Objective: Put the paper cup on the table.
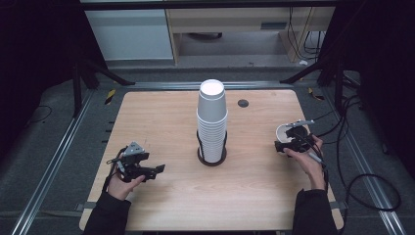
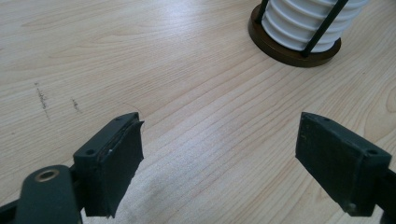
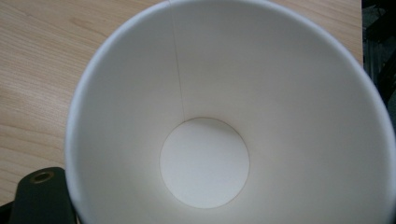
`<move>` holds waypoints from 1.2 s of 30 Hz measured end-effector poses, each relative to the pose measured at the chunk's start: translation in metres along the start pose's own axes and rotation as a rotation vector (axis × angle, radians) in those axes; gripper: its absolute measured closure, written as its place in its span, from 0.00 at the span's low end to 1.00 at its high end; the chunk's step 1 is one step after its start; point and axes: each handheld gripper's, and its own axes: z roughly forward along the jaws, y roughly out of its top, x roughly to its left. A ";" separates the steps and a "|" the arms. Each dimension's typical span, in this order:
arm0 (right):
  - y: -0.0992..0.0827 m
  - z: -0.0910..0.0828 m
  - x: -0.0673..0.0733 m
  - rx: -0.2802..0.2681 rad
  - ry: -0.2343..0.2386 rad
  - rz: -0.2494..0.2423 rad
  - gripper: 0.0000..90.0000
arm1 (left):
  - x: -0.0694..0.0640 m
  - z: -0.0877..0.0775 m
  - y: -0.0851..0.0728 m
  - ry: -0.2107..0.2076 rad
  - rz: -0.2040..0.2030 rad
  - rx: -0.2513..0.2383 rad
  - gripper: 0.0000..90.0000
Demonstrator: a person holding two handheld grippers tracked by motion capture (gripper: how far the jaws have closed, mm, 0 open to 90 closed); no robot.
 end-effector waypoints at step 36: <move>-0.017 -0.023 -0.002 -0.026 0.018 0.026 0.04 | 0.001 -0.007 0.002 0.008 0.000 -0.020 0.16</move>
